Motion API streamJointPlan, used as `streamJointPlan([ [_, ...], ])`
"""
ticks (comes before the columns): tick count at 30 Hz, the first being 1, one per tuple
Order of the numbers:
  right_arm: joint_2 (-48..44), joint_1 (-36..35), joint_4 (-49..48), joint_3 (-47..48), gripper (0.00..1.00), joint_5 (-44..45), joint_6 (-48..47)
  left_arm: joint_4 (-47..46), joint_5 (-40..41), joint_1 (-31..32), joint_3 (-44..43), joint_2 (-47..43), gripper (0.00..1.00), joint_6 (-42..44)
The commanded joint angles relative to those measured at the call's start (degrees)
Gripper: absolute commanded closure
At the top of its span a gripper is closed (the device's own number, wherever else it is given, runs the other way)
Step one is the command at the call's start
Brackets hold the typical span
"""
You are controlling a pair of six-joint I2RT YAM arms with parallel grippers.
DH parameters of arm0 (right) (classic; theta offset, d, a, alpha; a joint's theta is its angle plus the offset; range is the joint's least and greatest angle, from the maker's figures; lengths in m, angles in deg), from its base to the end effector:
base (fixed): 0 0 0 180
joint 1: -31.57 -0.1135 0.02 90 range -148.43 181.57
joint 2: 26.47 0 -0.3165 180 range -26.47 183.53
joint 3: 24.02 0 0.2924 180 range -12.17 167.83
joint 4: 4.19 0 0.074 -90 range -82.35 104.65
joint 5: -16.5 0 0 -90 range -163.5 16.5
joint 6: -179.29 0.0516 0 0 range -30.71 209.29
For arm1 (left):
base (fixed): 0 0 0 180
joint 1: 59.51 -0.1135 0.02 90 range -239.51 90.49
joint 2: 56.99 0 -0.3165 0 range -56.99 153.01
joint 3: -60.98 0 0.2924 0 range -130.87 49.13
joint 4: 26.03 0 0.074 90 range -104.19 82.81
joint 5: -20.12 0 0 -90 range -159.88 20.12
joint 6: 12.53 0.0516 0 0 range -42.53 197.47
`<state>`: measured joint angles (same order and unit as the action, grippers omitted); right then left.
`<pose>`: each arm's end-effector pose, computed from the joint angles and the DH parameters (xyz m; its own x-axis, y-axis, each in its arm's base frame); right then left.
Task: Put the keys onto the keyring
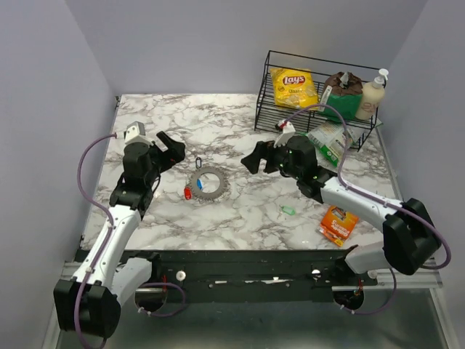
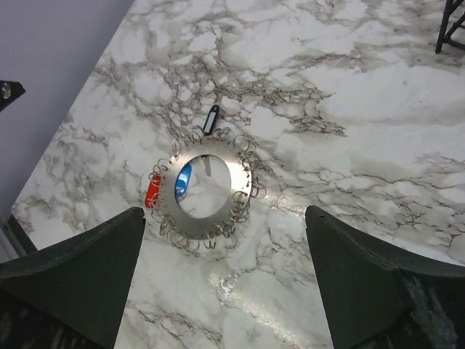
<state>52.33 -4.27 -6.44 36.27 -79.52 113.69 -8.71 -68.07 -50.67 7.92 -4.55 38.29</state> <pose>0.2855 0.2129 0.2961 -0.4810 0.1594 -0.8621 -0.5108 0.7482 0.4233 0.2371 -0.0352 0.3315 -0.2983 -0.5926 -0.7482 -0.0835 0.7971 -0.5981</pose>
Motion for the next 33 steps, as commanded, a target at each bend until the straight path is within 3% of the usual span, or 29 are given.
streamJointPlan([
  [1,5.5,-0.4,1.2,1.7,0.0,-5.6,-1.8,-1.8,-7.6,-0.2,-2.2,6.2,0.01,0.5],
  [8,12.2,-1.4,3.1,4.6,0.0,-9.9,-4.1,-2.1,-16.9,0.2,-2.5,17.5,0.01,-0.7],
  [13,16.1,-3.0,2.6,5.7,0.01,-10.9,-3.6,-2.1,-16.0,1.3,-2.1,18.4,0.01,-0.4],
  [19,22.0,-4.2,2.2,9.4,0.21,-13.7,-0.3,0.5,-16.5,1.4,-4.6,18.6,0.01,0.9],
  [22,23.8,-4.5,2.4,10.3,0.25,-14.6,0.3,1.6,-16.7,1.4,-5.5,18.5,0.01,1.4],
  [33,23.9,-6.9,3.9,10.4,0.27,-13.3,0.2,1.5,-17.3,1.4,-3.5,18.1,0.01,0.7],
])
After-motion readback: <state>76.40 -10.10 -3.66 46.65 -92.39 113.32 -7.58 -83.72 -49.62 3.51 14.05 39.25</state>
